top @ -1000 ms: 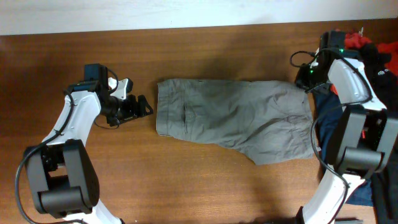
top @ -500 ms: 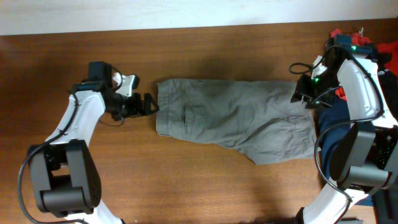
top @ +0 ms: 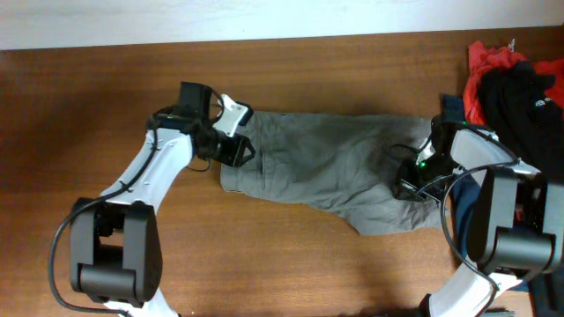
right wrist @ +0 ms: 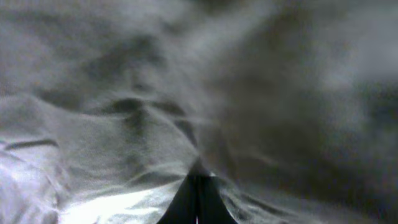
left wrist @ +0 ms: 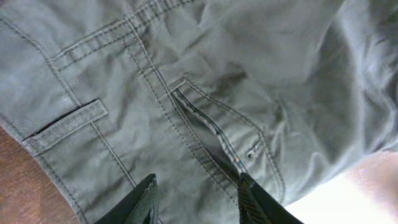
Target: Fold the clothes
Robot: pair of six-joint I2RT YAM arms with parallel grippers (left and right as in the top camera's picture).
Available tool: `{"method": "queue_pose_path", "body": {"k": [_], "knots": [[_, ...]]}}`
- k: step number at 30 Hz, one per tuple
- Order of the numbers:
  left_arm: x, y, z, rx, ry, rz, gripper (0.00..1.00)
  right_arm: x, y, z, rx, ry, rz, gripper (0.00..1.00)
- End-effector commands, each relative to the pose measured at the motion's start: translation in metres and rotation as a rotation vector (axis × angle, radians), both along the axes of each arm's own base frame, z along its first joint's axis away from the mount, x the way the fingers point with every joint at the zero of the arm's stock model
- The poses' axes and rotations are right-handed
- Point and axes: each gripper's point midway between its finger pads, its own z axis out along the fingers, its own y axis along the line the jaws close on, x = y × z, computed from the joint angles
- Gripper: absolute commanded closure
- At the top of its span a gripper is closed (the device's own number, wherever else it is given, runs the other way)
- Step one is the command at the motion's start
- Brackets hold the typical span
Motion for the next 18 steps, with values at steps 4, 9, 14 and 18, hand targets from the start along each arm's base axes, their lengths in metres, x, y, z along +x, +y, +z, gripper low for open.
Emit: {"method": "queue_pose_path", "body": {"k": [4,9,14,18], "knots": [[-0.010,0.002,-0.044,0.103,0.066,-0.051,0.60,-0.057,-0.053,-0.013,-0.274,0.249,-0.117,0.96],[-0.009,0.021,-0.080,0.218,0.132,0.038,0.70,-0.057,-0.050,-0.012,-0.254,0.237,-0.032,0.96],[-0.017,0.044,-0.114,0.324,0.238,0.160,0.87,-0.055,-0.046,-0.012,-0.222,0.225,-0.018,0.96],[-0.020,0.059,-0.119,0.380,0.273,0.260,0.99,-0.045,-0.041,-0.007,-0.182,0.183,0.012,0.96]]}}
